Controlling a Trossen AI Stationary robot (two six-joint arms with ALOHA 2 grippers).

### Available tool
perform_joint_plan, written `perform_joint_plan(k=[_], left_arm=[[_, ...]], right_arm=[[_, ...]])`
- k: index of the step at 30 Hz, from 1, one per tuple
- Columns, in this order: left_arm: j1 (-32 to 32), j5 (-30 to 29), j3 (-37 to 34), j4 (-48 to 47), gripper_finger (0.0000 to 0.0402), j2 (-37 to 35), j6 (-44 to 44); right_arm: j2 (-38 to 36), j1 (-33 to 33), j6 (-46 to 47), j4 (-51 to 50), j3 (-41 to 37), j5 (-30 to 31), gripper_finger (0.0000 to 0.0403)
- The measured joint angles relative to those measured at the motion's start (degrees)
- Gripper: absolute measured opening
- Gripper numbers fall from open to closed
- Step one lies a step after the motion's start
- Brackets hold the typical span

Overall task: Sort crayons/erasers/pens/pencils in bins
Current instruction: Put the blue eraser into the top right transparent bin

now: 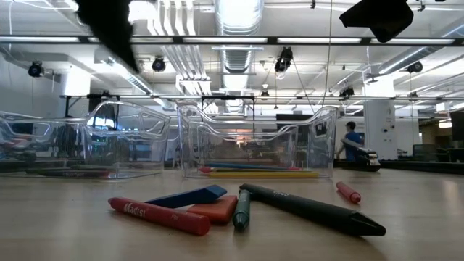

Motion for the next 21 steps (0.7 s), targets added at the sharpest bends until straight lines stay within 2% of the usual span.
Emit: perform_joint_plan(k=[4, 7, 11, 15, 21], left_arm=[[-5.4, 0.0, -0.4, 24.0, 0.0179, 2.5, 11.4], [-8.6, 0.2, -0.5, 33.5, 0.018, 7.7, 17.0], [-10.3, 0.8, 0.1, 40.7, 0.018, 16.0, 18.1], [-10.3, 4.4, 0.4, 47.3, 0.018, 23.5, 18.4], [-10.3, 6.0, 1.5, 50.0, 0.018, 29.9, 18.8]], right_arm=[[0.0, 0.0, 0.0, 0.0, 0.0, 0.0, 0.0247], [0.0, 0.0, 0.0, -0.1, 0.0, 0.0, 0.0247], [0.0, 0.0, 0.4, -0.4, 0.0, 0.0, 0.0247], [0.0, 0.0, 0.4, -0.8, 0.0, 0.0, 0.0247], [0.0, 0.0, 0.4, -1.1, 0.0, 0.0, 0.0247]])
